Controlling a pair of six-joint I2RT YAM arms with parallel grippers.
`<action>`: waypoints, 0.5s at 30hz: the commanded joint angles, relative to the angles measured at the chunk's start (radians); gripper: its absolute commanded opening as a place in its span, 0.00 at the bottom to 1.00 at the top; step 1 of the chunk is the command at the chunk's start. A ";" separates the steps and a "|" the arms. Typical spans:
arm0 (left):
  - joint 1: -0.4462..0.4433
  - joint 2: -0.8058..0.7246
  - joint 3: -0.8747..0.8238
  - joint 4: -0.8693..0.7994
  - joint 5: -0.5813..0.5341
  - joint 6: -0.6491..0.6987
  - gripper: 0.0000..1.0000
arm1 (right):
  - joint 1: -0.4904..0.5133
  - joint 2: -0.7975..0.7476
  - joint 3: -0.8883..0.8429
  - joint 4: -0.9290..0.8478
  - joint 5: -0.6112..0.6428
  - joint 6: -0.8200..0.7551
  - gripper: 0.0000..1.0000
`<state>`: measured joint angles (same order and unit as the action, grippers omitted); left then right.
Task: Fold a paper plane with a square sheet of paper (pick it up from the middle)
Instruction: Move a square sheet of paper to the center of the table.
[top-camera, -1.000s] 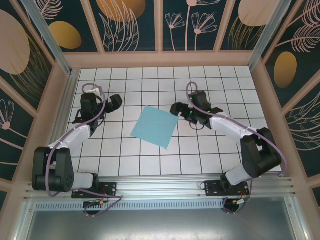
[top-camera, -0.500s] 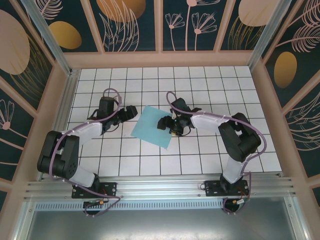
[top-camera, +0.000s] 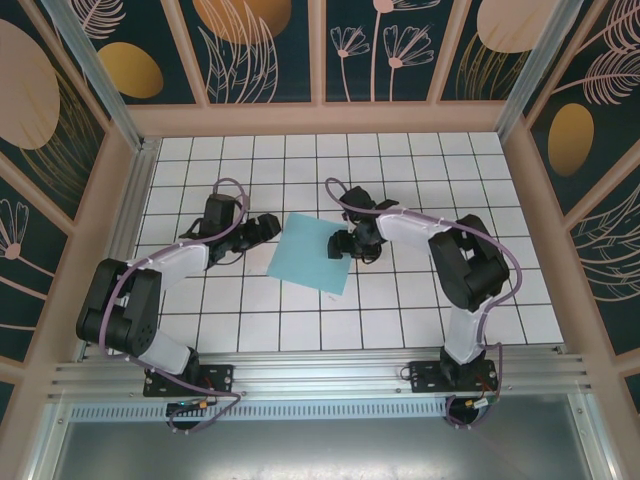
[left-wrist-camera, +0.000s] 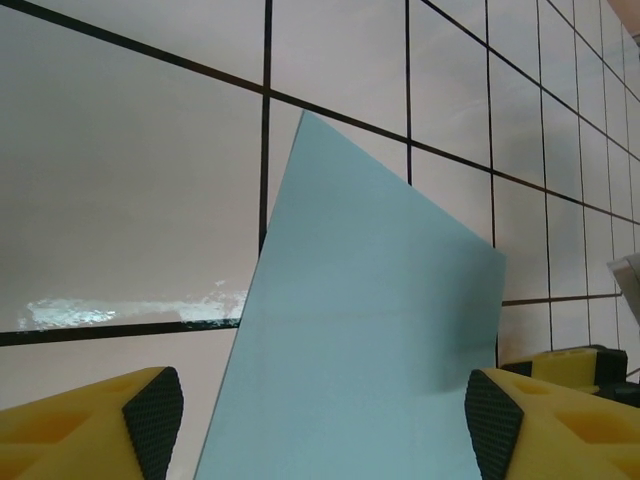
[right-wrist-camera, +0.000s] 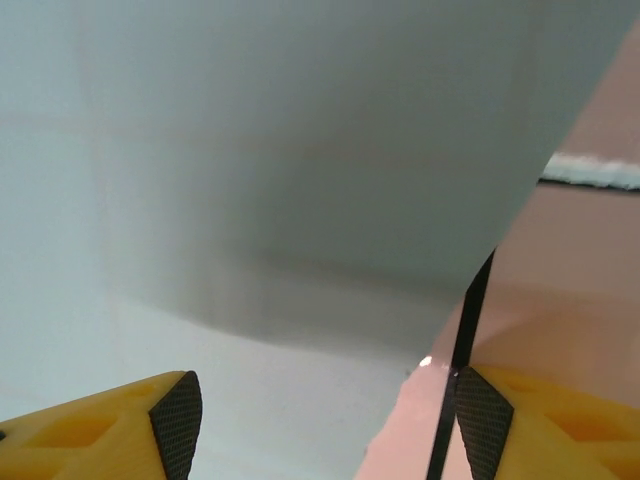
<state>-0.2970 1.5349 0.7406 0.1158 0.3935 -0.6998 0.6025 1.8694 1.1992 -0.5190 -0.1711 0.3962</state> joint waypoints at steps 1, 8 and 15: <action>-0.024 0.010 0.020 -0.007 0.026 -0.042 0.74 | -0.011 -0.061 0.033 -0.003 0.059 -0.025 0.71; -0.067 0.108 0.093 -0.133 -0.023 -0.031 0.58 | 0.010 -0.131 -0.097 0.161 -0.060 0.351 0.67; -0.104 0.165 0.142 -0.301 -0.103 -0.023 0.56 | 0.013 -0.128 -0.100 0.198 -0.058 0.385 0.67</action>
<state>-0.3855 1.6909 0.8600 -0.0608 0.3450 -0.7341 0.6113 1.7493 1.0889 -0.3592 -0.2153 0.7326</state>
